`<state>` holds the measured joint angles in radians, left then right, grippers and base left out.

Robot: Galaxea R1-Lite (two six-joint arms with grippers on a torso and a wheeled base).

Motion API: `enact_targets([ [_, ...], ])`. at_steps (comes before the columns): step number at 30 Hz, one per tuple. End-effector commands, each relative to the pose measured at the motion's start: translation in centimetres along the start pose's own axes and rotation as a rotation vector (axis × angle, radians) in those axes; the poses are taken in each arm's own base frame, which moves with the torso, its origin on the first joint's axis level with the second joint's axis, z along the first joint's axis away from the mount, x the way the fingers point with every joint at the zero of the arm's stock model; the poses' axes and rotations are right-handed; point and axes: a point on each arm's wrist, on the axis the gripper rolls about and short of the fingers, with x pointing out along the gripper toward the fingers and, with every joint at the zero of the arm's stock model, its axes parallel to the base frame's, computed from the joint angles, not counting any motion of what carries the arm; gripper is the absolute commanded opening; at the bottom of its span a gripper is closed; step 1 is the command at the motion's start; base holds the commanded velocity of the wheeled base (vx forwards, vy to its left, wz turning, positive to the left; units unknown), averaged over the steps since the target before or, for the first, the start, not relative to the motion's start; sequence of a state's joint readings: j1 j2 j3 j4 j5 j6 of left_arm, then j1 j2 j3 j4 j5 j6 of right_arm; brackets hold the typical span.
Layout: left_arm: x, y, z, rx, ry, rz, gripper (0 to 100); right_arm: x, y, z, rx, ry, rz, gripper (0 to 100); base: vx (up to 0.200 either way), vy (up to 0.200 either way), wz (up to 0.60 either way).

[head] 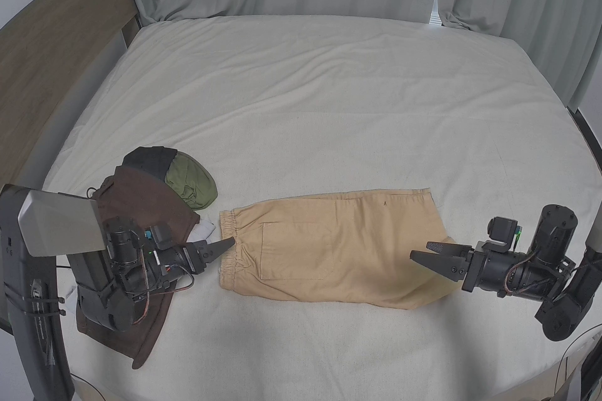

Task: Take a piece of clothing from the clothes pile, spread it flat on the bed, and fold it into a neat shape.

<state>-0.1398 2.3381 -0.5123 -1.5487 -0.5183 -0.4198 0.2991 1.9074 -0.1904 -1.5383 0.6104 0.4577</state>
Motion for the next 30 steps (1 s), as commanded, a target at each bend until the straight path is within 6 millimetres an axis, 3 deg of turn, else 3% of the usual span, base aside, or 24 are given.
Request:
enact_targets([
  [1,0.5,0.9,-1.4,-0.026,0.039,0.016,100,0.1,-0.2,-0.1,0.005,0.005,-0.006,100,0.000,0.000,0.00],
  [20,2.0,1.6,-4.8,-0.047,0.130,0.030,100,0.2,-0.1,-0.2,0.003,0.009,-0.001,100,0.000,0.000,0.00],
  [30,2.7,0.2,-5.8,-0.078,0.165,-0.006,100,0.3,-0.2,-0.5,-0.016,0.022,-0.004,100,0.000,0.000,0.00],
])
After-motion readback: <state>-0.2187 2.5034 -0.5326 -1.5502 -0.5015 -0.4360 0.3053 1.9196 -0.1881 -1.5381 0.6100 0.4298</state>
